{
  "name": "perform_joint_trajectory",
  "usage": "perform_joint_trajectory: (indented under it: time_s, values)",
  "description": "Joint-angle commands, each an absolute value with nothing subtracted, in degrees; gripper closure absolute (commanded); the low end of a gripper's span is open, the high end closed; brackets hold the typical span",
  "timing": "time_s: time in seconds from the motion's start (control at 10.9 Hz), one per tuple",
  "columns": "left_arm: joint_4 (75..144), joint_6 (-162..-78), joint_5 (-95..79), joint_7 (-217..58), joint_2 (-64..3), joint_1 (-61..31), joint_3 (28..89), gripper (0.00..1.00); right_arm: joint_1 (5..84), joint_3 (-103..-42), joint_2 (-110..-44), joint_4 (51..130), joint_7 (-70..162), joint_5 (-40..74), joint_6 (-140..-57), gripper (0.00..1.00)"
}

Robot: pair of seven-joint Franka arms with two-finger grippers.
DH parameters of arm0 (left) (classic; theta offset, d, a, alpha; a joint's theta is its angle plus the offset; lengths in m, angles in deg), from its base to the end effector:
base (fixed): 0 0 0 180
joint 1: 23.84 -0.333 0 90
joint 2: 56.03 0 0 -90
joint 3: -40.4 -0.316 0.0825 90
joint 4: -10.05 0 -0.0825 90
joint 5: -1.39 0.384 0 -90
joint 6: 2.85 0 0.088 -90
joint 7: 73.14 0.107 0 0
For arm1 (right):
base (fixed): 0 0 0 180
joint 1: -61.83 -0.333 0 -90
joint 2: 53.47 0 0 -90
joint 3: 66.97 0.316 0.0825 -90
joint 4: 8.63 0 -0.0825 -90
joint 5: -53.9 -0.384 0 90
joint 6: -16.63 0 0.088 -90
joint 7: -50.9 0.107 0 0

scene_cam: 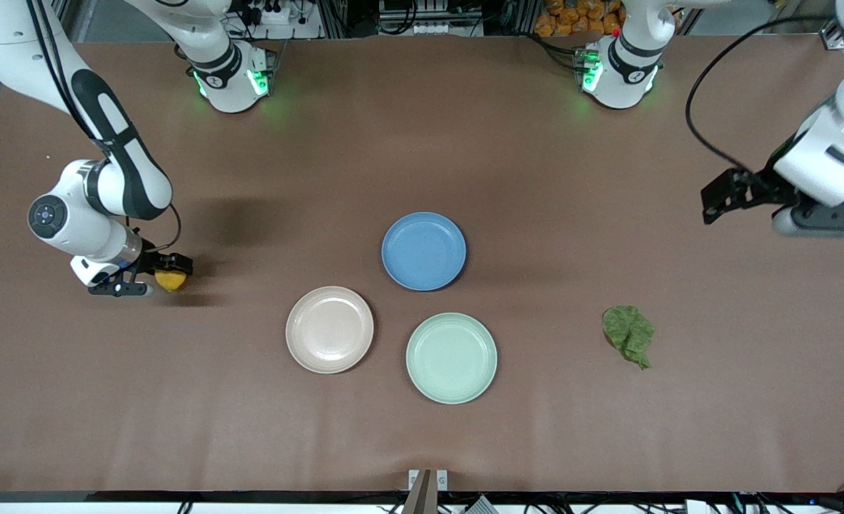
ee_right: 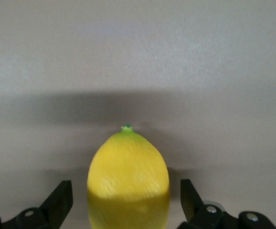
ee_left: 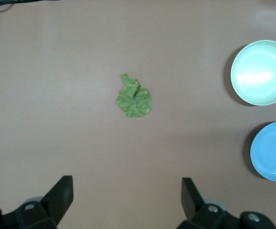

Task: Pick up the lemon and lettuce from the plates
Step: 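Open the right gripper to release the lemon on the table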

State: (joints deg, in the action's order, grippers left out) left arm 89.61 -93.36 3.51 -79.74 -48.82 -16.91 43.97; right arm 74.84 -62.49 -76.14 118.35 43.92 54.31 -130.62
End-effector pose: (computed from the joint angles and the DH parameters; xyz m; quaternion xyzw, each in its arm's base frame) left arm 0.5862 -0.1019 0.6393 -0.9988 0.0332 -0.0345 0.0096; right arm 0.5409 -0.0801 0.1932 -0.9996 0.0132 0.0183 0.0159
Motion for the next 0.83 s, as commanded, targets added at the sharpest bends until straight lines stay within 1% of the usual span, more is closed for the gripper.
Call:
perform_joint_trajectory:
  time_s: [0.0, 0.09, 0.18, 0.28, 0.55, 0.74]
  values:
    - [93.88, -92.59, 2.71, -78.59, -52.07, -17.78, 44.35, 0.0, 76.42, -61.25, -74.74, 112.35, 42.38, 55.22, -119.58, 0.0]
    - [95.89, -93.02, 2.71, -78.85, -52.86, -17.69, 44.44, 0.0, 76.33, -61.25, -74.65, 108.22, 42.46, 55.13, -112.55, 0.0]
    - [97.83, -94.16, 2.71, -79.28, -53.56, -17.6, 44.53, 0.0, 76.24, -61.25, -74.47, 104.88, 42.64, 54.61, -107.26, 0.0]
    - [98.28, -94.17, 3.05, -79.38, -53.74, -17.69, 44.53, 0.0, 76.07, -61.25, -74.04, 102.14, 42.99, 54.52, -103.38, 0.0]
    - [97.85, -94.43, 3.84, -79.81, -54.1, -17.69, 44.44, 0.0, 75.54, -61.6, -72.02, 97.91, 42.99, 54.78, -97.64, 0.0]
    - [97.93, -94.44, 4.03, -79.64, -54.88, -17.87, 44.26, 0.0, 75.02, -61.52, -70.96, 93.53, 43.08, 55.13, -90.98, 0.0]
